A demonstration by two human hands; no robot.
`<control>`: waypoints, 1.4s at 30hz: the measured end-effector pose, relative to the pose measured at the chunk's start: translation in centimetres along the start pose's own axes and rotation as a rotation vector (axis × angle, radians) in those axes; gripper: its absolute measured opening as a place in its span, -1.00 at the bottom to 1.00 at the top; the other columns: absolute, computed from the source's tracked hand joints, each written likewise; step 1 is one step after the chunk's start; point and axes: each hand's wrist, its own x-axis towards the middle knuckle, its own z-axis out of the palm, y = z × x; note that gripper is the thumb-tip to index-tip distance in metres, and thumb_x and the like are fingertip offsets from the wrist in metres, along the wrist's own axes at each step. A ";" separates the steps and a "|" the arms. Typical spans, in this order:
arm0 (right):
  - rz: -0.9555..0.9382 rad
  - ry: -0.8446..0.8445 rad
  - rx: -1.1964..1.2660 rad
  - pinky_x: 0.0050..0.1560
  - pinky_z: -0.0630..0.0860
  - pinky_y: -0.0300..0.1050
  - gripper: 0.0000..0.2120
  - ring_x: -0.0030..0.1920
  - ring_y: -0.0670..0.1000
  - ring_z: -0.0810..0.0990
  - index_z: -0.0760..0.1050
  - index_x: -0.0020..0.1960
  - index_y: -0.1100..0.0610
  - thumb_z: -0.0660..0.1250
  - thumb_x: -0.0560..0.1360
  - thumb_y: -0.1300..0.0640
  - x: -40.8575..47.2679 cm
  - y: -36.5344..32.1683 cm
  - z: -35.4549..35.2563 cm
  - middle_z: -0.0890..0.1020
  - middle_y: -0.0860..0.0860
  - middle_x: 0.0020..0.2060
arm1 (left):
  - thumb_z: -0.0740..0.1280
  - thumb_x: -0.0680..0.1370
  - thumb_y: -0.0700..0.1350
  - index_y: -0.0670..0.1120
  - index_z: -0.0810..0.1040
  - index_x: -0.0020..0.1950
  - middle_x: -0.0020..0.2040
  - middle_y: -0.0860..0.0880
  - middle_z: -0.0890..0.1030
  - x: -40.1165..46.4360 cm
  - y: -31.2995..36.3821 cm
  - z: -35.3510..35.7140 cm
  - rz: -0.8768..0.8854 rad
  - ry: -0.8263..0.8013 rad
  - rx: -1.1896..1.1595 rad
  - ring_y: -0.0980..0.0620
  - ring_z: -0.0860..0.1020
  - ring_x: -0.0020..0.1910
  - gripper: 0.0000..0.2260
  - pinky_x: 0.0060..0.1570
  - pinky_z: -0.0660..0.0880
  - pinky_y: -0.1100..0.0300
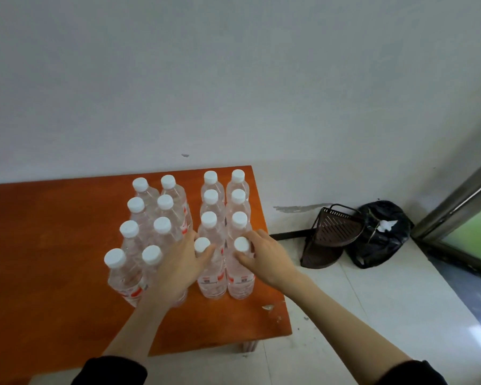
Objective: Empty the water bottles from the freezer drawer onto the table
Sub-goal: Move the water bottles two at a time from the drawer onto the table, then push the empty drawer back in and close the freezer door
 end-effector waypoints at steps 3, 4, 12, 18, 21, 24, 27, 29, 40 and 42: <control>0.052 0.004 0.073 -0.01 0.38 -0.23 -0.55 -0.04 -0.11 0.41 0.31 0.35 0.05 0.27 0.51 -0.04 -0.5 0.4 0.1 0.48 0.04 0.16 | 0.21 0.53 0.07 -0.06 0.45 0.03 -0.07 -0.02 0.53 0.0 0.2 -0.6 0.036 -0.004 0.152 0.01 0.51 -0.10 -0.77 -0.10 0.45 0.16; 0.078 0.015 0.108 0.02 0.39 -0.22 -0.52 -0.02 -0.10 0.43 0.29 0.37 0.06 0.28 0.50 -0.05 -0.8 0.5 0.0 0.48 0.05 0.18 | 0.20 0.54 0.07 -0.08 0.46 0.12 0.03 -0.05 0.52 -0.1 0.5 -0.8 0.061 0.040 0.208 -0.01 0.51 -0.02 -0.73 -0.02 0.43 0.14; 0.208 0.217 0.052 0.40 0.21 -0.10 -0.42 0.43 0.01 0.24 0.14 0.47 0.08 0.22 0.53 -0.08 -10.4 3.9 -3.5 0.28 0.03 0.42 | 0.12 0.57 0.07 0.01 0.29 0.39 0.40 -0.01 0.33 -4.9 7.5 2.1 0.517 0.129 0.097 0.03 0.31 0.37 -0.60 0.32 0.28 0.12; 0.450 0.464 -0.208 0.51 -0.01 0.07 -0.33 0.53 0.02 -0.05 -0.08 0.51 -0.04 0.15 0.53 -0.17 -28.2 7.7 -6.9 -0.01 -0.04 0.53 | 0.01 0.56 0.17 0.01 -0.04 0.51 0.55 -0.01 -0.01 -14.4 15.1 8.5 0.854 -0.112 0.226 0.01 -0.08 0.52 -0.43 0.49 -0.07 0.00; 0.651 0.554 -0.270 0.48 -0.15 0.10 -0.31 0.53 0.00 -0.15 -0.17 0.50 -0.10 0.11 0.52 -0.22 -39.0 8.3 -7.4 -0.12 -0.07 0.53 | -0.12 0.51 0.23 0.04 -0.14 0.51 0.54 0.03 -0.15 -21.6 18.1 12.0 1.028 -0.235 0.278 0.05 -0.19 0.51 -0.39 0.49 -0.18 0.00; 0.828 0.631 -0.297 0.46 -0.22 0.11 -0.28 0.52 0.00 -0.21 -0.20 0.50 -0.11 0.04 0.48 -0.31 -49.4 7.7 -7.1 -0.17 -0.06 0.53 | -0.27 0.39 0.26 0.05 -0.17 0.51 0.52 0.06 -0.21 -29.4 20.3 15.5 1.211 -0.322 0.288 0.05 -0.22 0.50 -0.30 0.43 -0.24 0.03; 0.994 0.695 -0.305 0.46 -0.23 0.12 -0.29 0.52 0.00 -0.21 -0.19 0.50 -0.10 0.08 0.50 -0.26 -59.4 6.5 -6.3 -0.16 -0.06 0.53 | -0.27 0.39 0.25 0.07 -0.19 0.50 0.51 0.08 -0.23 -37.4 22.4 19.2 1.373 -0.436 0.257 0.04 -0.24 0.50 -0.32 0.42 -0.26 0.01; 1.095 0.740 -0.299 0.46 -0.24 0.12 -0.30 0.52 -0.01 -0.22 -0.19 0.50 -0.09 0.12 0.52 -0.20 -65.4 5.8 -5.6 -0.16 -0.06 0.53 | -0.29 0.39 0.25 0.07 -0.20 0.50 0.51 0.08 -0.23 -42.4 24.0 21.5 1.481 -0.504 0.242 0.09 -0.30 0.46 -0.32 0.40 -0.29 0.03; 1.542 0.842 -0.187 0.47 -0.25 0.08 -0.33 0.49 -0.04 -0.31 -0.28 0.49 -0.06 0.07 0.57 -0.13 -87.3 8.9 -0.7 -0.25 -0.04 0.51 | -0.32 0.42 0.22 0.05 -0.27 0.48 0.40 0.11 -0.39 -62.8 31.3 34.0 1.782 -0.754 0.265 0.08 -0.42 0.40 -0.36 0.40 -0.36 0.04; 1.596 0.844 -0.160 0.48 -0.24 0.09 -0.32 0.49 -0.03 -0.31 -0.29 0.49 -0.05 0.07 0.57 -0.12 -90.2 10.5 0.1 -0.25 -0.03 0.51 | -0.20 0.51 0.16 0.04 -0.24 0.49 0.39 0.10 -0.38 -65.9 32.4 36.6 1.793 -0.785 0.273 0.07 -0.43 0.38 -0.43 0.37 -0.38 0.06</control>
